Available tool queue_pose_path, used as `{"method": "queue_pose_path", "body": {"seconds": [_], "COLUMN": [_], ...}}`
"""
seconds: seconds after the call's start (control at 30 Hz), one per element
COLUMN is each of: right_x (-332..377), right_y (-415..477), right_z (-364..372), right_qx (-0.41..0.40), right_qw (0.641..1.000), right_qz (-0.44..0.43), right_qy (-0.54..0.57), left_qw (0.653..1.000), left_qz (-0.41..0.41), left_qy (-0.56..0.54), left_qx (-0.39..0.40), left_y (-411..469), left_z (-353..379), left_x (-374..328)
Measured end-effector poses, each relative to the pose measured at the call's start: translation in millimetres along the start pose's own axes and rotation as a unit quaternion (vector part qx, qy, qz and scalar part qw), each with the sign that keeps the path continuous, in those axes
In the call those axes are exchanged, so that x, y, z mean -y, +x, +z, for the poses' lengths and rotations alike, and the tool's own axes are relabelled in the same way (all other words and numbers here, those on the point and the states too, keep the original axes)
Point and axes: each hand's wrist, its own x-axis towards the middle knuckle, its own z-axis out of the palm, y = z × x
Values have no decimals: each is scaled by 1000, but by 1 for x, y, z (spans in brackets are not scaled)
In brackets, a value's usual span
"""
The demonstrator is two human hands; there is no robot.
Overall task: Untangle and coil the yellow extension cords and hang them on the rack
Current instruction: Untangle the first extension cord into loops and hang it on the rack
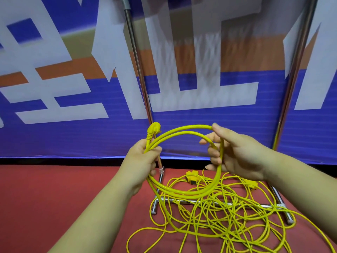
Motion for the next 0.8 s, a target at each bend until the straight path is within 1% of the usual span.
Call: {"method": "queue_pose_path", "body": {"seconds": [0.2, 0.33, 0.43, 0.5, 0.6, 0.8], "right_x": [-1, -7, -10, -11, -11, -10], "right_y": [2, 9, 12, 11, 11, 15], "right_z": [3, 1, 2, 4, 7, 10], "right_qx": [-88, -149, -163, -163, -187, -226], "right_qw": [996, 989, 984, 980, 963, 948], "right_qz": [20, 9, -14, -35, -70, -99], "right_qy": [-4, -21, -67, -112, -180, -201], "left_qw": [999, 994, 990, 991, 990, 970], "left_qz": [-15, -9, -7, -8, -11, -67], "left_qy": [-35, -80, -78, -47, -10, -75], "left_qx": [24, 74, 115, 125, 140, 219], "left_y": [-4, -9, -11, -11, -11, -12], "left_z": [3, 6, 7, 9, 10, 9], "left_x": [-3, -9, -12, -12, -10, -14]}}
